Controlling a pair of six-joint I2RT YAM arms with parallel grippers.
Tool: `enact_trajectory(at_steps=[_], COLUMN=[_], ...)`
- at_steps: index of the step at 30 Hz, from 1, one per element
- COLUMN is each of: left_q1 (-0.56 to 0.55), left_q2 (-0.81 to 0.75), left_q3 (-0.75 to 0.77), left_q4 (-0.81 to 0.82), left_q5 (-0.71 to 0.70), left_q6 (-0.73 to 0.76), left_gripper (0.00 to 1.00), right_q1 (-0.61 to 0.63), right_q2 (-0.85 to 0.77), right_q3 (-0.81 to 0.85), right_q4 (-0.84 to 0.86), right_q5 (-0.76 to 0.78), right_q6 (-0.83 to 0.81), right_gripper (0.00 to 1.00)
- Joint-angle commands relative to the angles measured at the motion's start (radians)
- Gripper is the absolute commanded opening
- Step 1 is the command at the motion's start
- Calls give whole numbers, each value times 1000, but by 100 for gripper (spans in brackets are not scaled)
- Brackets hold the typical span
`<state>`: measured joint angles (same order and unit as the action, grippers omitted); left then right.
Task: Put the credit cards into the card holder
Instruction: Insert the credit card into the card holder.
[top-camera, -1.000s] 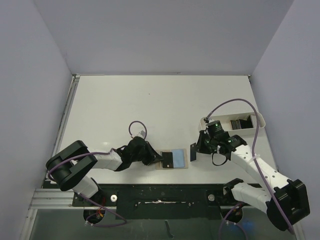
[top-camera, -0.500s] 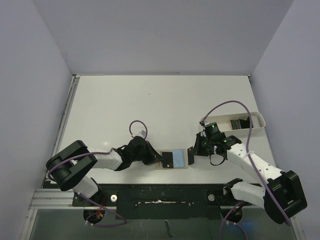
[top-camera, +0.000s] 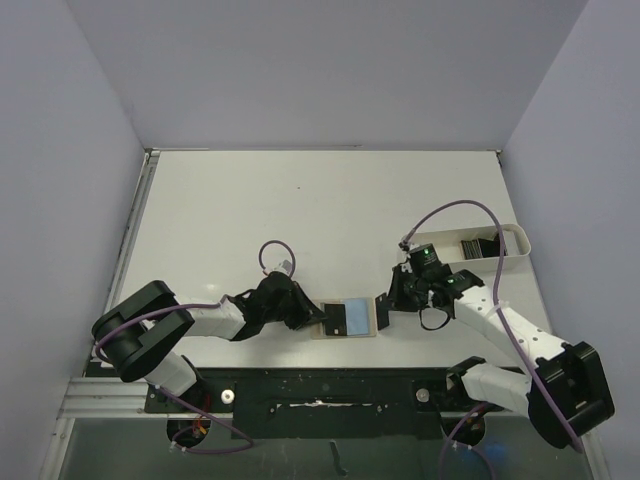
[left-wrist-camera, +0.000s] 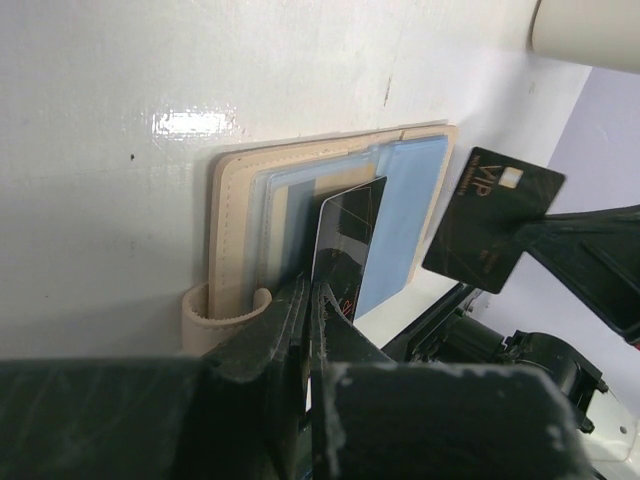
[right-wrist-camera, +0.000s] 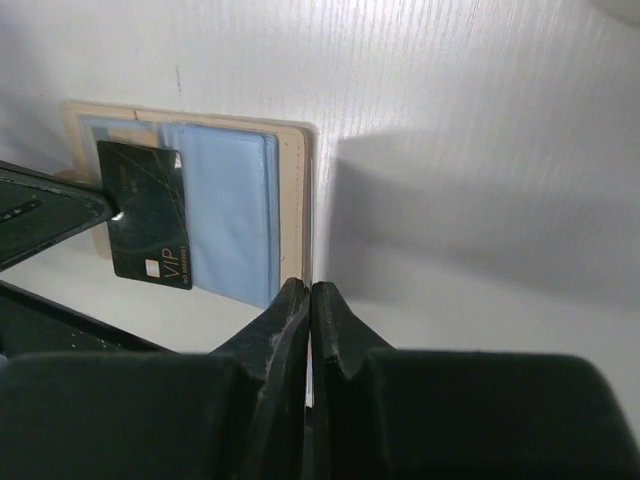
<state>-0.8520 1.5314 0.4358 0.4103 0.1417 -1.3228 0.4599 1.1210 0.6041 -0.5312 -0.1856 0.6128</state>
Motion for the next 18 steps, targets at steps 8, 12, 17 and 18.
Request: enact_trajectory(at_steps=[8, 12, 17, 18], left_q1=[-3, -3, -4, -4], left_q2=[-22, -24, -27, -28], left_q3=[30, 29, 31, 34], left_q4=[-19, -18, -21, -33], left_q5=[-30, -31, -31, -32], left_q6=[23, 23, 21, 21], left_gripper=[0, 0, 0, 0], right_q1=[3, -2, -19, -22], right_q2=[-83, -58, -12, -1], right_q3=[49, -1, -56, -65], right_q4=[51, 115, 159, 158], right_q5=[-42, -66, -78, -68], right_q6=[20, 16, 16, 14], right_gripper=[0, 0, 0, 0])
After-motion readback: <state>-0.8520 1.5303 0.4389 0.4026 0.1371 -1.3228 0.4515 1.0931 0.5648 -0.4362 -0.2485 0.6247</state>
